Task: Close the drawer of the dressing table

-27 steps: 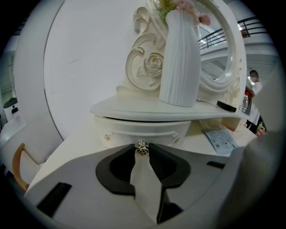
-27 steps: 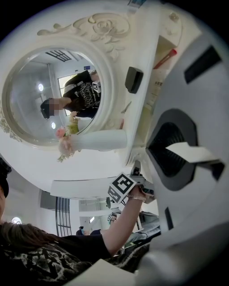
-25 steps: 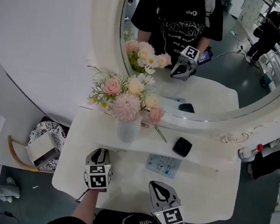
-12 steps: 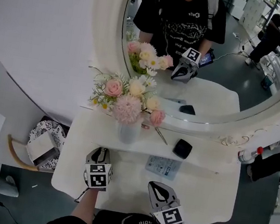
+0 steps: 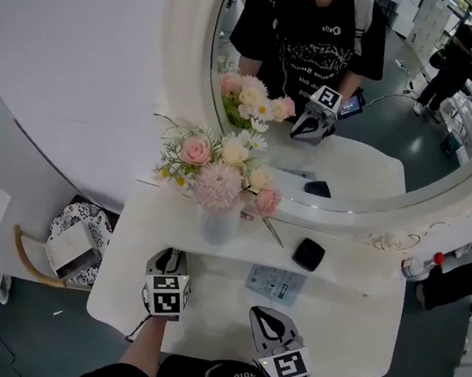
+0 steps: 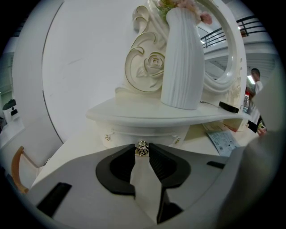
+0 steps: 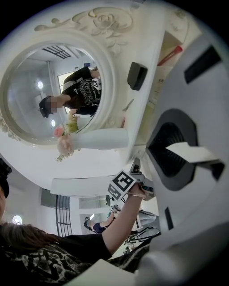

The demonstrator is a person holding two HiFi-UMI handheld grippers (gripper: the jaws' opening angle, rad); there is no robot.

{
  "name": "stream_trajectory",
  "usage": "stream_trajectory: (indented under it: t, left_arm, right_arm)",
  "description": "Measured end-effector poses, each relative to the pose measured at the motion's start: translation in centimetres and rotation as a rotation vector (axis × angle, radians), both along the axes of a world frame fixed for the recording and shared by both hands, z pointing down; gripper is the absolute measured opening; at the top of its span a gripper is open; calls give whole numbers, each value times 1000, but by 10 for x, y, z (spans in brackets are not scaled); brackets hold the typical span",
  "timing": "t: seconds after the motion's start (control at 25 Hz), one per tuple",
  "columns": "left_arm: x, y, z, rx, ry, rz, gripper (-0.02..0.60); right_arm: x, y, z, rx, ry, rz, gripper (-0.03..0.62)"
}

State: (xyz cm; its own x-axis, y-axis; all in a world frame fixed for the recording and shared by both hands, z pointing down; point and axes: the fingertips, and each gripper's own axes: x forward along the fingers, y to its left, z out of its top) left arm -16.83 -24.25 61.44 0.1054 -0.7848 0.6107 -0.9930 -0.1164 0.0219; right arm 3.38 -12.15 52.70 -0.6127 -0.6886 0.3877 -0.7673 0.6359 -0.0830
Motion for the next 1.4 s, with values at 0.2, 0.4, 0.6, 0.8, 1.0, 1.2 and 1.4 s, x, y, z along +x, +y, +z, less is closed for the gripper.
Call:
stream_trajectory:
  t: [0.2,0.4,0.6,0.8,1.0,1.2,1.4]
  left_arm:
    - [0,-4,-1,2,-1,7,103]
    - [1,-6,-1,5,2,5,103]
    - [1,-7,-1,10,0,5,104]
    - [1,-7,-1,9,0,3,104]
    - [1,-8,-1,20,28,-1,104]
    - [0,-8,0,13,68,3,107]
    - [1,-3,4,-35,116,20,238]
  right_arm:
    - [-3,-1,1,-1,3,-16,9]
    - [-2,-3,2,-2,3,-16,9]
    - [-2,-4,3,-5,0,-20,9]
    - [-2,-6,3,-5,-2,-24,9]
    - [-4,-7,4,-5,-7,-28,9]
    - [-4,-7,3,-17,-24,-28,9]
    - [-4,-6,7,-49,-52,-32,11]
